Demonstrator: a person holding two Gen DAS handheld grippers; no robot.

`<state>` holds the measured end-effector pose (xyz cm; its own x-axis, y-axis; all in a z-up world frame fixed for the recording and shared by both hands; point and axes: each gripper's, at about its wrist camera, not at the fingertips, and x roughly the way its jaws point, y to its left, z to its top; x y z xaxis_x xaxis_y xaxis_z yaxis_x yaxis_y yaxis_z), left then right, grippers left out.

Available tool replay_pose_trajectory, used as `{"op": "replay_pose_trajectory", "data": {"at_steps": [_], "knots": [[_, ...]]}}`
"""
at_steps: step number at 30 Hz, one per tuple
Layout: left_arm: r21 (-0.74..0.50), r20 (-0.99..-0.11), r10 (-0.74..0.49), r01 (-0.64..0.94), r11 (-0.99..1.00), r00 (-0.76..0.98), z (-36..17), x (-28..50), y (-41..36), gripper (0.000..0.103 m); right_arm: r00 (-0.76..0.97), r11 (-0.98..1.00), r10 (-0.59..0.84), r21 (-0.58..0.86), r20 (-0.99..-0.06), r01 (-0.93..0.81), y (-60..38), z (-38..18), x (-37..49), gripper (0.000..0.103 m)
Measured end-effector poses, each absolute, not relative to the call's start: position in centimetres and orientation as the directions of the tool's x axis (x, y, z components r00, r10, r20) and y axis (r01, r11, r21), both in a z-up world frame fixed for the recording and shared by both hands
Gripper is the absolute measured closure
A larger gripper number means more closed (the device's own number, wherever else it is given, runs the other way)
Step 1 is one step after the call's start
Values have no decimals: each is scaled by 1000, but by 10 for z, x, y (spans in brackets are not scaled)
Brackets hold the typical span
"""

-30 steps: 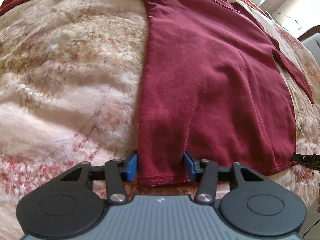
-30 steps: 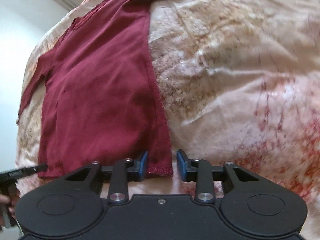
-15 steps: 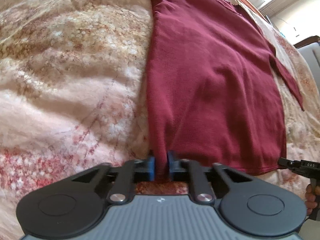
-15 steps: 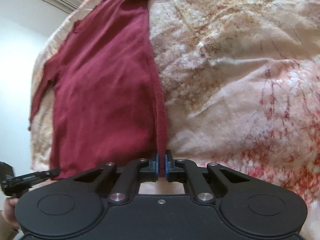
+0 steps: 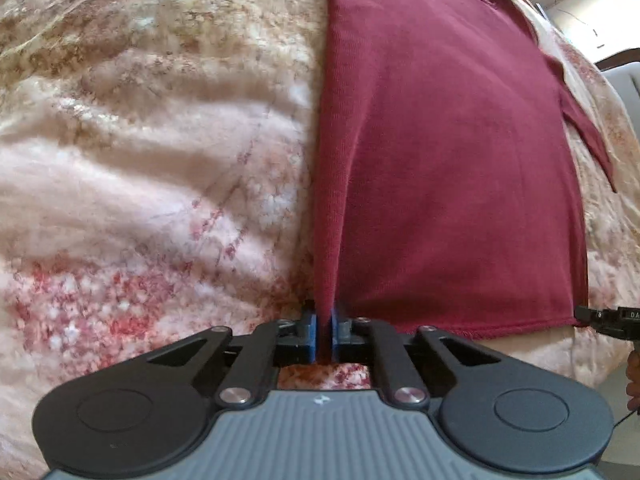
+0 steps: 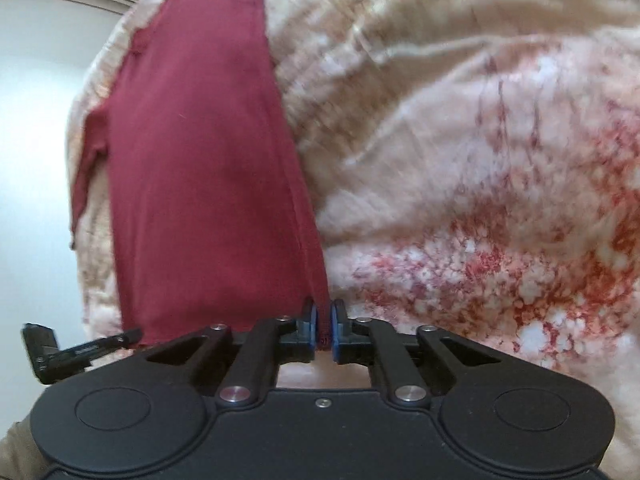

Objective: Fold small clothes
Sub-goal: 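Lift the hem with both grippers, fold it toward the collar, release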

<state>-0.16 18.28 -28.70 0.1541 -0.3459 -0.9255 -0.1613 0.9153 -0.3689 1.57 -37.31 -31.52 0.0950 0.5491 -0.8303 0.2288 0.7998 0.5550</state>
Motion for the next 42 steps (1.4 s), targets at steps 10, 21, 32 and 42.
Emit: {"op": "replay_pose_trajectory", "data": {"at_steps": [10,21,32,42], "knots": [[-215,-899,-218,51,975,380,-195,68,189,16,376,874,467,484,-800,-55,-377,-208,110,28],[32,-777,-214,376,926,592,-206,369,122,19,462,782,551,236,-695,-577,-268,-232,397,29],[-19,-856,-315,583,812,410,-256,444,120,43,306,647,617,246,-725,-722,-227,-279,494,61],[-71,-837,-339,529,846,430,-256,443,147,99,275,659,647,339,-712,-671,-238,-285,506,99]]}}
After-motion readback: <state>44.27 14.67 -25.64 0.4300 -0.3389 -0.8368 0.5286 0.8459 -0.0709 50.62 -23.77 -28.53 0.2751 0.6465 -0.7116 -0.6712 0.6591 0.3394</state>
